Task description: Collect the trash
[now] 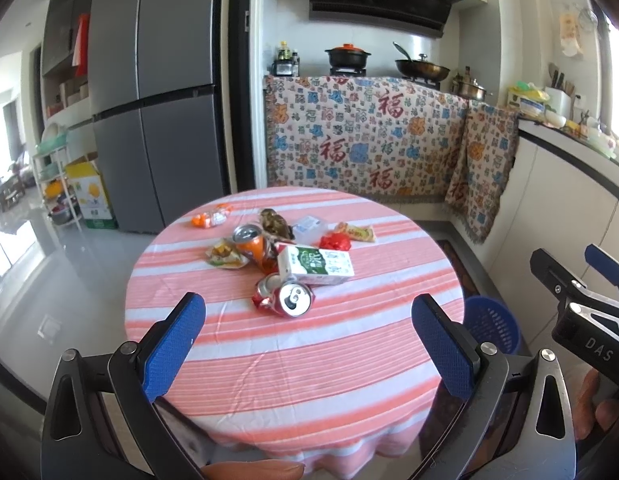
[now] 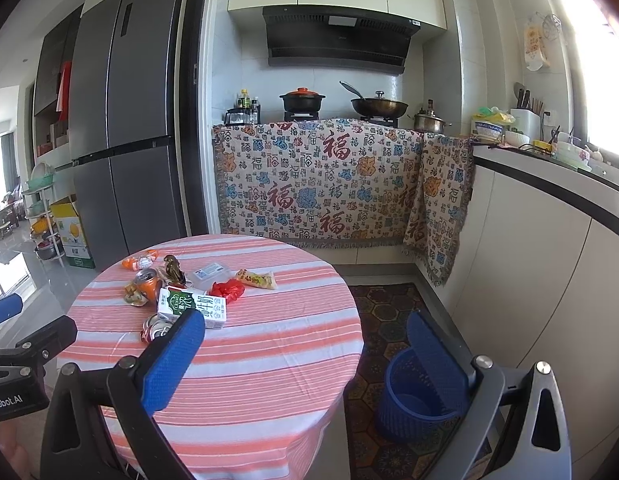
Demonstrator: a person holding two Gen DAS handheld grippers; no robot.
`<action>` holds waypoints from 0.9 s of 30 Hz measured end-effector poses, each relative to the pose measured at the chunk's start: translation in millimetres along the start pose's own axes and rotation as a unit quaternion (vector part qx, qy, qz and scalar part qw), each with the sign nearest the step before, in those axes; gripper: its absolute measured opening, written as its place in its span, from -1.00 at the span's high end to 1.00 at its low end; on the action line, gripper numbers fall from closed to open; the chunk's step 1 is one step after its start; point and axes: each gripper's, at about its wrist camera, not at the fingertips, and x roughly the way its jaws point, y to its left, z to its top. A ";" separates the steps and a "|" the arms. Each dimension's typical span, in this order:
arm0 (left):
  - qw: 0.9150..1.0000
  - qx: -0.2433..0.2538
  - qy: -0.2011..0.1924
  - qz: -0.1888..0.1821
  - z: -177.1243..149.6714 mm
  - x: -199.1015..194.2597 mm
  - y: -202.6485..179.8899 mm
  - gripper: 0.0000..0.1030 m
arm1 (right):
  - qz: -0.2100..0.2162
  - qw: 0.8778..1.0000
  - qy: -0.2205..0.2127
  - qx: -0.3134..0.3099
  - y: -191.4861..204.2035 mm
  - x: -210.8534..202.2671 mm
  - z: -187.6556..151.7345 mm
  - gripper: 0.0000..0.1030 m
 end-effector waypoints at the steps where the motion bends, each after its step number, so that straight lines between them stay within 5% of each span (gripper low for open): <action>1: 1.000 -0.001 -0.001 0.000 -1.9 -0.3 -0.1 -0.99 | 0.000 1.000 -0.001 0.000 -0.2 -0.3 0.0 -1.00; 27: 1.000 -0.008 -0.003 0.006 -2.4 -0.5 11.5 -0.99 | 0.005 1.000 -0.007 -0.002 2.6 -4.3 5.3 -1.00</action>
